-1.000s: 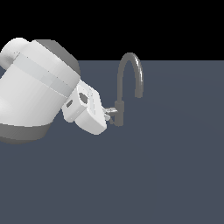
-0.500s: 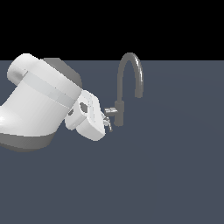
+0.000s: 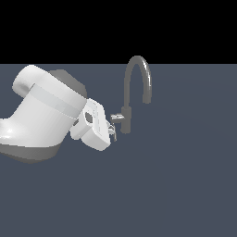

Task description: Turn on the faucet by rotating a designated handle.

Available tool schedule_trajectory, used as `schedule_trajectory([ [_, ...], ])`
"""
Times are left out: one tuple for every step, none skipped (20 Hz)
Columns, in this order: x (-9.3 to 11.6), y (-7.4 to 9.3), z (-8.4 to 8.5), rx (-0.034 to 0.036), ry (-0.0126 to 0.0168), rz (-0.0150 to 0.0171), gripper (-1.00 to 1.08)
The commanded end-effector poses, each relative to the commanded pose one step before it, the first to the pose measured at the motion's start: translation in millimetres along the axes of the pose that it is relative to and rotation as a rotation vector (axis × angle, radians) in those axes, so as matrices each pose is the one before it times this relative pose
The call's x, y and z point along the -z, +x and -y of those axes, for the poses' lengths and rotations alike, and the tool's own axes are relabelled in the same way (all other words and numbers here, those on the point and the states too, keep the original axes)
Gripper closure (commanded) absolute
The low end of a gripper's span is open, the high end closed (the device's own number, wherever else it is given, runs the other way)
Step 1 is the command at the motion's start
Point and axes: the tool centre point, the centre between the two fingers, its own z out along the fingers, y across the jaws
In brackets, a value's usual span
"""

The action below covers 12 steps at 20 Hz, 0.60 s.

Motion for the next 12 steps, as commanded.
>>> schedule_trajectory([
  [-11.47, -4.33, -0.12, 0.00546, -0.01286, -0.00650, 1.08],
  [-2.87, -1.96, 0.91, 0.00065, -0.00322, -0.00045, 1.08],
  [-2.87, -1.96, 0.91, 0.00065, -0.00322, -0.00045, 1.08],
  [-2.87, -1.95, 0.91, 0.00065, -0.00321, -0.00046, 1.08],
  [-2.85, -1.95, 0.92, 0.00065, -0.00318, -0.00045, 1.08],
  [-2.84, -1.94, 0.92, 0.00065, -0.00318, -0.00046, 1.08],
  [-2.84, -1.94, 0.92, 0.00065, -0.00318, -0.00046, 1.08],
  [-2.80, -1.93, 0.92, 0.00063, -0.00311, -0.00045, 1.08],
  [-2.83, -1.93, 0.92, 0.00065, -0.00318, -0.00047, 1.08],
  [-2.79, -1.92, 0.92, 0.00063, -0.00310, -0.00046, 1.08],
  [-2.79, -1.92, 0.93, 0.00064, -0.00310, -0.00047, 1.08],
  [-2.76, -1.91, 0.94, 0.00063, -0.00306, -0.00048, 1.08],
])
